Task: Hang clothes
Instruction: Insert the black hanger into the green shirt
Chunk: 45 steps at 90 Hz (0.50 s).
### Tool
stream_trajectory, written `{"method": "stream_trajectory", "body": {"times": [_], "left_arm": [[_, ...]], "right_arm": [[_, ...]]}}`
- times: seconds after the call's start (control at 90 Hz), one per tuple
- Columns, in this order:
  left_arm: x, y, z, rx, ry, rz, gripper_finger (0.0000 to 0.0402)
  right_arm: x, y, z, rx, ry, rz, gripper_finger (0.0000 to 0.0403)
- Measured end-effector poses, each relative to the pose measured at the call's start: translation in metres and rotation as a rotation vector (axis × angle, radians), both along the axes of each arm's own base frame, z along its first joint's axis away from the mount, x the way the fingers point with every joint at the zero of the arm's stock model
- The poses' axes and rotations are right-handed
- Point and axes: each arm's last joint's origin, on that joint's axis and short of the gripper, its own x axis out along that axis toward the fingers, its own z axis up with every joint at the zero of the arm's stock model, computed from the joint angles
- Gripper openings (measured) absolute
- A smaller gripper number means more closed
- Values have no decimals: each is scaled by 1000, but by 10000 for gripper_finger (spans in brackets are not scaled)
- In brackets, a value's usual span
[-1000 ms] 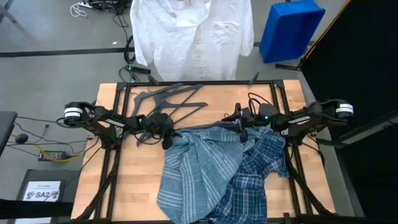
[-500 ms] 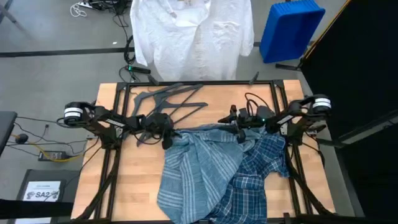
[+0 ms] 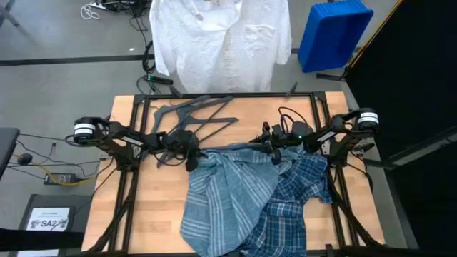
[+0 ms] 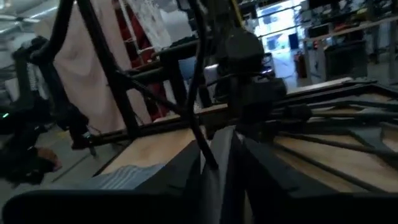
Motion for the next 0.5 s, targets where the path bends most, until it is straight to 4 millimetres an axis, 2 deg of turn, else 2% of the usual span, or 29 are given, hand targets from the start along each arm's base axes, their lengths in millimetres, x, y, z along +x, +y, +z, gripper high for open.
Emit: {"method": "stream_trajectory", "body": {"times": [0.167,0.4,0.5], "left_arm": [[-1,0,-1,-1,10,2,0],[-1,0,-1,0,14,5,0],[-1,0,-1,-4,14,0,0]], "right_arm": [[4,-1,-1,-20,27,-19,114],[4,-2,-1,-57,22,-38,78],[3,-1,1,-57,7,-4,75]]}}
